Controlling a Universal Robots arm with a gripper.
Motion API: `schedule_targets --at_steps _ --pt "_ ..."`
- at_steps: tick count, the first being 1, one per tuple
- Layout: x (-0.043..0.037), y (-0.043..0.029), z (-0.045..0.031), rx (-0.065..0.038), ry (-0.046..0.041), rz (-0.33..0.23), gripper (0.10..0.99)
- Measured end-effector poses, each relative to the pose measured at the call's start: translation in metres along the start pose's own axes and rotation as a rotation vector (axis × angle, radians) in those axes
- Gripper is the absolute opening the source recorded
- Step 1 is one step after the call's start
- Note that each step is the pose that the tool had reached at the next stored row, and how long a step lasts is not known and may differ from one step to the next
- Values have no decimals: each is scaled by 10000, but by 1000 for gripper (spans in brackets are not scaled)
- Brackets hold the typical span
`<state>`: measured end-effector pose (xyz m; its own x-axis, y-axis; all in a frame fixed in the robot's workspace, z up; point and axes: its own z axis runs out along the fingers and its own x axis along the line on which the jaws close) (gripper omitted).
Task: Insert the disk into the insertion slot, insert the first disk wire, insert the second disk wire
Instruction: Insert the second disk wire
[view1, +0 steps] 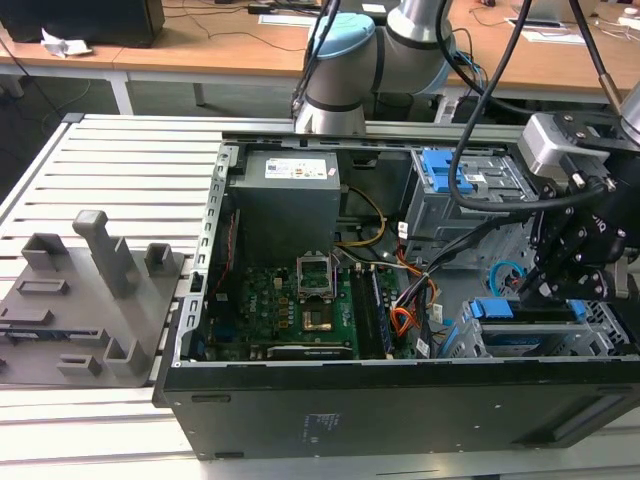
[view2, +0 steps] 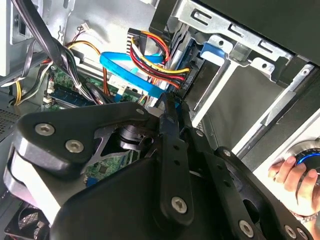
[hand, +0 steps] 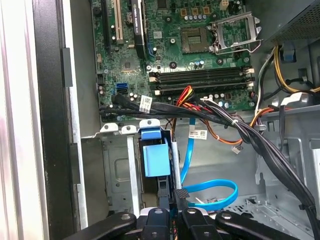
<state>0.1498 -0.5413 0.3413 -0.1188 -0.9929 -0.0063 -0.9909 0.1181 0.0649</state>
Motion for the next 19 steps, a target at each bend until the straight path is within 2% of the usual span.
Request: schedule_targets --at_steps 10,11,12,13,15,16,19 --pt "13 -3 43 -2 -18 -18 169" --pt "13 -3 44 -3 -18 -18 227" --pt "13 -3 43 -2 -15 -18 227" --pt "13 -3 42 -2 -12 -18 298" --pt "13 -2 22 -2 -12 -17 298" --pt "13 2 -40 -2 -11 -17 298" --pt "12 5 -88 -2 -12 -17 298"
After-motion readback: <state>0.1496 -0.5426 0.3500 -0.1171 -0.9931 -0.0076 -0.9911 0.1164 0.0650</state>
